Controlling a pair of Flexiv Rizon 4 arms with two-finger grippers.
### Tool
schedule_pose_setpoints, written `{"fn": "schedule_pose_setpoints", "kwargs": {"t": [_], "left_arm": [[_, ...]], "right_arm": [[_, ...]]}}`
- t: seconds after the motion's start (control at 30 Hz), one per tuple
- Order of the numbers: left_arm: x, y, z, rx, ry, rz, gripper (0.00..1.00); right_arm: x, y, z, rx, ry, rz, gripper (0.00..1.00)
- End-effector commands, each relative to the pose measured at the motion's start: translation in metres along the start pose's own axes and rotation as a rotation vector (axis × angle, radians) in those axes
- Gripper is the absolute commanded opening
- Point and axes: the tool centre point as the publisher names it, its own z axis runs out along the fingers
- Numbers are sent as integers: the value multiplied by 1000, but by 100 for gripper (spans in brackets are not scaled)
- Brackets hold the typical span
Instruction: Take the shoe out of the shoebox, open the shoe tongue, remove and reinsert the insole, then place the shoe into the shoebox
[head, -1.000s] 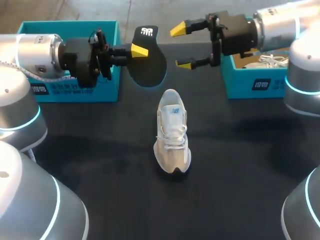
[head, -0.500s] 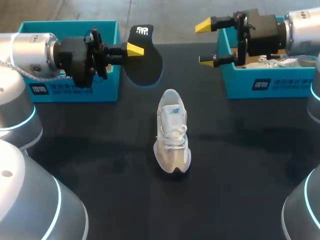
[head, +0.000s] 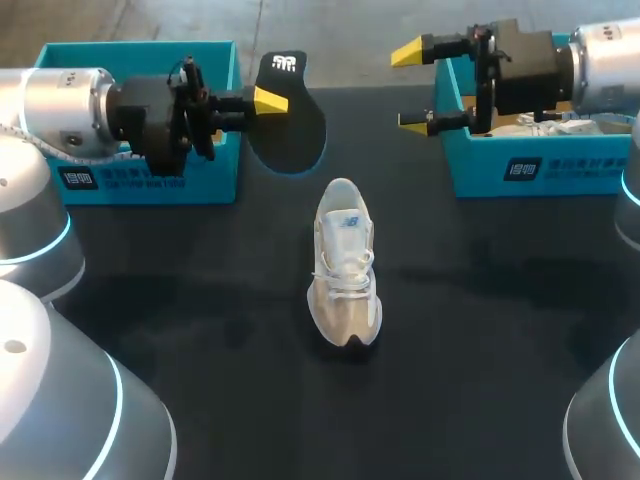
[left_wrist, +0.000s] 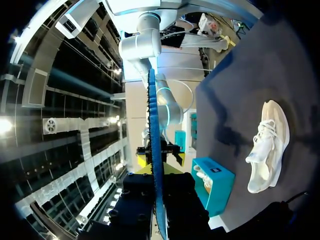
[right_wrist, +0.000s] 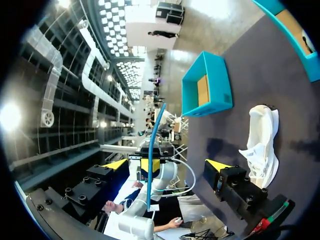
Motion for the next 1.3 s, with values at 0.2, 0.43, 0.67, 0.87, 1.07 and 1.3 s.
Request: {"fn": "schedule_pose_setpoints", "kwargs": {"t": [0.2, 0.43, 0.67, 0.87, 1.07, 1.3], "left_arm": [[-3, -6, -9, 25, 0, -370, 0], [-12, -13, -13, 103, -22, -711, 0], [-8, -29, -8, 114, 0, -1134, 0], [-9, -38, -8, 165, -87, -1499, 0], [-11, -41, -8, 213, -172, -1749, 0], [-13, -41, -5, 198, -217, -1869, 0]], "right_arm": [[0, 0, 1, -1, -3, 0, 100], [0, 0, 1, -1, -3, 0, 100], [0, 0, 1, -1, -3, 0, 100], [0, 0, 1, -1, -3, 0, 100], [0, 0, 1, -1, -3, 0, 100], [0, 0, 1, -1, -3, 0, 100]]}}
